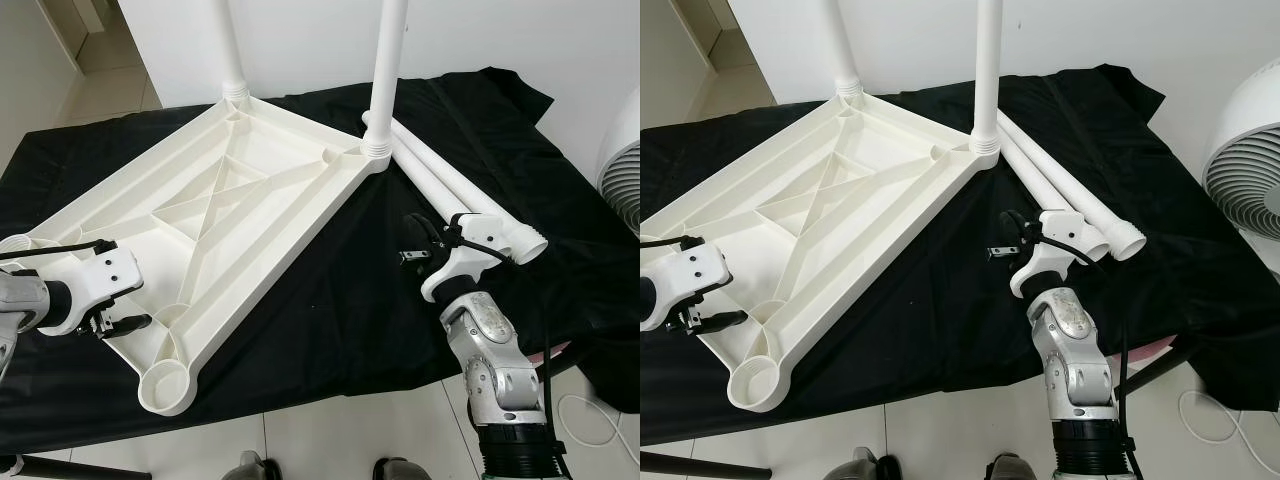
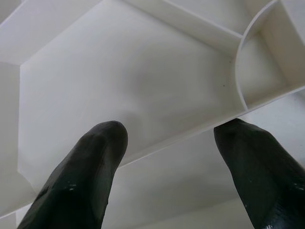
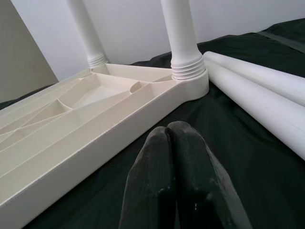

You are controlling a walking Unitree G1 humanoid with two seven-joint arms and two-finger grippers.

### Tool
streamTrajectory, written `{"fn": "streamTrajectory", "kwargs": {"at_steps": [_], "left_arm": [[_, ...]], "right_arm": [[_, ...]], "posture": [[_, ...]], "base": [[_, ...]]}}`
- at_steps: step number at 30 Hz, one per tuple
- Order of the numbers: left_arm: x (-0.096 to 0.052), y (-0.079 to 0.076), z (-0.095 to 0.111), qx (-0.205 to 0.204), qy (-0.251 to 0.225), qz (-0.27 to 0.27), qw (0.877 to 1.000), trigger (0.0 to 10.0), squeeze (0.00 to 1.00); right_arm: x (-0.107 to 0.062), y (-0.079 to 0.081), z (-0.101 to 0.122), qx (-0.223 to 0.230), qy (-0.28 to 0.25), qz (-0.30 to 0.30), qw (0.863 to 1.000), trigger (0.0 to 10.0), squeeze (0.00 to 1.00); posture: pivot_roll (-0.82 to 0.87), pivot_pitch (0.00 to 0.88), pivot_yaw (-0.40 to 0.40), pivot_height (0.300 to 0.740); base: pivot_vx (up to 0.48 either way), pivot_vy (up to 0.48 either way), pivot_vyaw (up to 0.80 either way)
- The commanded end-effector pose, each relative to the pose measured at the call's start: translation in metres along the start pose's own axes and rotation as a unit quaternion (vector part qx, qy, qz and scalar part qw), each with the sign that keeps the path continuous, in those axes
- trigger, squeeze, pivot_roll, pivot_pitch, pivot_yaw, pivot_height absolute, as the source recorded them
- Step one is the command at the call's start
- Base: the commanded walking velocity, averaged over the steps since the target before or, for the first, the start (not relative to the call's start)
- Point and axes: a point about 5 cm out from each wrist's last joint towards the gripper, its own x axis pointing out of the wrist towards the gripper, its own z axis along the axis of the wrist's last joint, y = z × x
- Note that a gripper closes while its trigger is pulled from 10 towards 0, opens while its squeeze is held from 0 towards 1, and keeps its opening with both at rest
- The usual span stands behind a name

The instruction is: Building children table

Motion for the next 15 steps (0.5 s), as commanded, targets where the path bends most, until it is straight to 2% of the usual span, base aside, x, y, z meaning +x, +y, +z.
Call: {"fn": "streamTrajectory", "kwargs": {"at_steps": [1,5,9,15], "left_arm": [[0.001,0.000,0.008,0.005,-0.018,0.028,0.999,10.0,0.00],[0.004,-0.005,0.006,0.007,-0.013,0.015,1.000,10.0,0.00],[0.018,-0.022,0.004,0.030,-0.001,-0.034,0.999,10.0,0.00],[0.023,-0.026,0.007,0.036,-0.004,-0.047,0.998,10.0,0.00]], "right_arm": [[-0.001,0.001,-0.001,0.002,0.001,0.002,1.000,10.0,0.00],[-0.001,0.001,-0.001,0.002,0.001,0.003,1.000,10.0,0.00],[0.001,0.001,-0.001,0.002,0.001,0.002,1.000,10.0,0.00],[0.001,0.001,-0.001,0.002,0.000,0.002,1.000,10.0,0.00]], "posture": [[-0.12,0.107,0.091,0.740],[-0.11,0.107,0.091,0.740],[-0.11,0.105,0.091,0.740],[-0.12,0.104,0.095,0.740]], "base": [[0.000,0.000,0.00],[0.000,0.000,0.00],[0.000,0.000,0.00],[0.000,0.000,0.00]]}}
